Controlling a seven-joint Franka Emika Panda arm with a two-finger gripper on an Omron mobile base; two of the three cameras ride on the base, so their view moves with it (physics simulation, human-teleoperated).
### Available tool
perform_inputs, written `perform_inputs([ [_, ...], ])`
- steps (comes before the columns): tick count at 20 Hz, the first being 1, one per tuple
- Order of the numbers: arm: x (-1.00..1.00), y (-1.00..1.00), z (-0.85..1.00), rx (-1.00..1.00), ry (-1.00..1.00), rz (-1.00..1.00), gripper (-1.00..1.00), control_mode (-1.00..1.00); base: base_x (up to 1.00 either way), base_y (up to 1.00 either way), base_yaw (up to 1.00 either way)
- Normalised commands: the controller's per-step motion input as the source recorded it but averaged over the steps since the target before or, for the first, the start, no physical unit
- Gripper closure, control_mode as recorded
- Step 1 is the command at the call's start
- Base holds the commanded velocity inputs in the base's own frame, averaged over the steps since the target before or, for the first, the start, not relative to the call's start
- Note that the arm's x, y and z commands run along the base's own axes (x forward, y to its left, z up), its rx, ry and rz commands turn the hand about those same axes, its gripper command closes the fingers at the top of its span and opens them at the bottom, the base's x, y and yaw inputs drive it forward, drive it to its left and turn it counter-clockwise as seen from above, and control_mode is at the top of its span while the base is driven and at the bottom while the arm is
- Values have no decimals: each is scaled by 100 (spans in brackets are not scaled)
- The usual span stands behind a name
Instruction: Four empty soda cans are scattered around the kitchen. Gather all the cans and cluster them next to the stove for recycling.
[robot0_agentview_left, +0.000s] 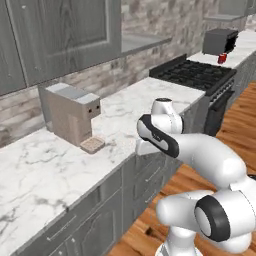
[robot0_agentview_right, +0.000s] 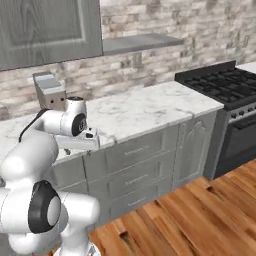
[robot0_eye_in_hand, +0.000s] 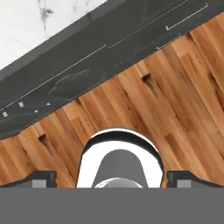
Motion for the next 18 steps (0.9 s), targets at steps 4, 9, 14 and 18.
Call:
perform_inputs([
  [4,0,0,0,0,0,0,-100,100,3,9,-92],
  [9,0,0,0,0,0,0,-100,100,1,5,-98],
  [14,0,0,0,0,0,0,-100,100,7,8,-91],
  [18,0,0,0,0,0,0,-100,100,10,10,-87],
])
